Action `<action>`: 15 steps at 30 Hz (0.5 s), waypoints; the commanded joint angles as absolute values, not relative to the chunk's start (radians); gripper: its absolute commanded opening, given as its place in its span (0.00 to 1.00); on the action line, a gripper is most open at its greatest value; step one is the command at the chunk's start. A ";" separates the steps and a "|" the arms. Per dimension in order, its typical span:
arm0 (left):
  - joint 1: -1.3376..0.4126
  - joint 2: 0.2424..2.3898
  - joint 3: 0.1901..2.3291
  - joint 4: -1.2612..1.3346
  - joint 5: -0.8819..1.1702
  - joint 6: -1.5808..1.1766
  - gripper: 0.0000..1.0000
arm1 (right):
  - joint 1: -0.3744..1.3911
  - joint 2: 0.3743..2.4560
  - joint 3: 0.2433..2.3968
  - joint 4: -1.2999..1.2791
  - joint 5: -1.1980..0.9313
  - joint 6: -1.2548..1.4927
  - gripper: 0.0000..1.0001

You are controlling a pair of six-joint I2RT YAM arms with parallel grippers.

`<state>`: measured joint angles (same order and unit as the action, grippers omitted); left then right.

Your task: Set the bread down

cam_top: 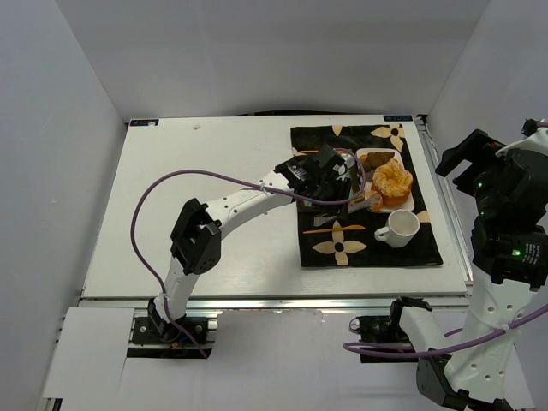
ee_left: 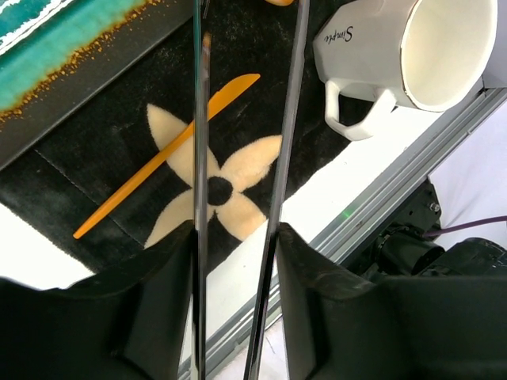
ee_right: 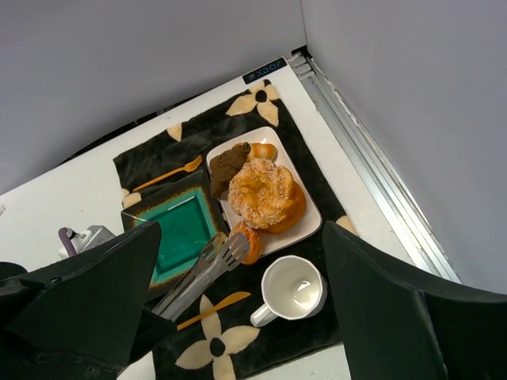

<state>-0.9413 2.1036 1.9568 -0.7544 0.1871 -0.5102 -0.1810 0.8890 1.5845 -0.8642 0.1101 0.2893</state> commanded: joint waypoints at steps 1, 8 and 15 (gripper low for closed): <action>-0.948 2.082 1.954 -0.724 0.213 -0.520 0.51 | -0.178 0.880 1.575 -0.838 0.123 0.276 0.89; -0.948 2.060 1.954 -0.732 0.215 -0.518 0.34 | -0.178 0.877 1.572 -0.836 0.124 0.276 0.89; -0.948 2.007 1.956 -0.744 0.186 -0.525 0.25 | -0.178 0.874 1.565 -0.828 0.121 0.282 0.89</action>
<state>-0.9413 2.1021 1.9568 -0.7551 0.1936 -0.5205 -0.1810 0.8822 1.5723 -0.8642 0.1101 0.2852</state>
